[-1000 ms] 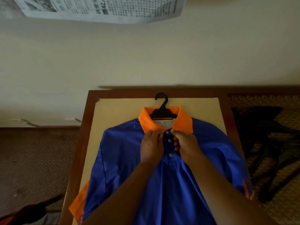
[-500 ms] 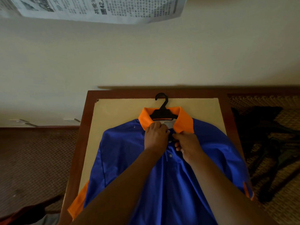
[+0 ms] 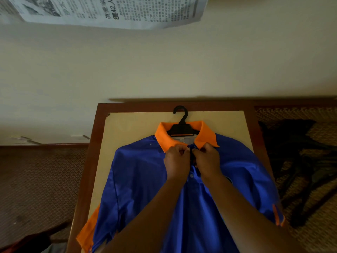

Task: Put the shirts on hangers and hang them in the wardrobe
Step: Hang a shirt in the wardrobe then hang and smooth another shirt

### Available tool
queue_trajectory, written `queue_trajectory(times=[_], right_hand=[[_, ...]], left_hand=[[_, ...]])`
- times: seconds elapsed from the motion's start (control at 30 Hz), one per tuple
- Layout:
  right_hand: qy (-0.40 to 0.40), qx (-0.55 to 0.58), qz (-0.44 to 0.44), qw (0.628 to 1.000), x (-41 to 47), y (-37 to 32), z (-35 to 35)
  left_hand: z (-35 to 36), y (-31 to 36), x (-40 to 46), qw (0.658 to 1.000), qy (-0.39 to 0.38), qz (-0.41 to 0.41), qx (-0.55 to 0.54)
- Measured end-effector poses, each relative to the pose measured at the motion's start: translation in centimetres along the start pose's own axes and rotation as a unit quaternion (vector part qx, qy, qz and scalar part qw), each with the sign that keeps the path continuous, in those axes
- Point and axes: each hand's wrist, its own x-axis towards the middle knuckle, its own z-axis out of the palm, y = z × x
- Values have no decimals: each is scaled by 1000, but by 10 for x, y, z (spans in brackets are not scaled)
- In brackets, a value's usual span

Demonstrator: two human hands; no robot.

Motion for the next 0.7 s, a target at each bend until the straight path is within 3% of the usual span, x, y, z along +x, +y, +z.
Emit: queue_trajectory(times=[0.27,0.5,0.7], right_hand=[[-3,-2,-13,1000,0,3,3],[-58,35,18,998,3,4,-5],[-70,-1,8,997,7,-1,-8]], left_hand=[[-4,4,-2,992,-27,-43,-118],[-8,4,0,988,-46,-63,-133],[-14,3,-7,992,-57,1,-114]])
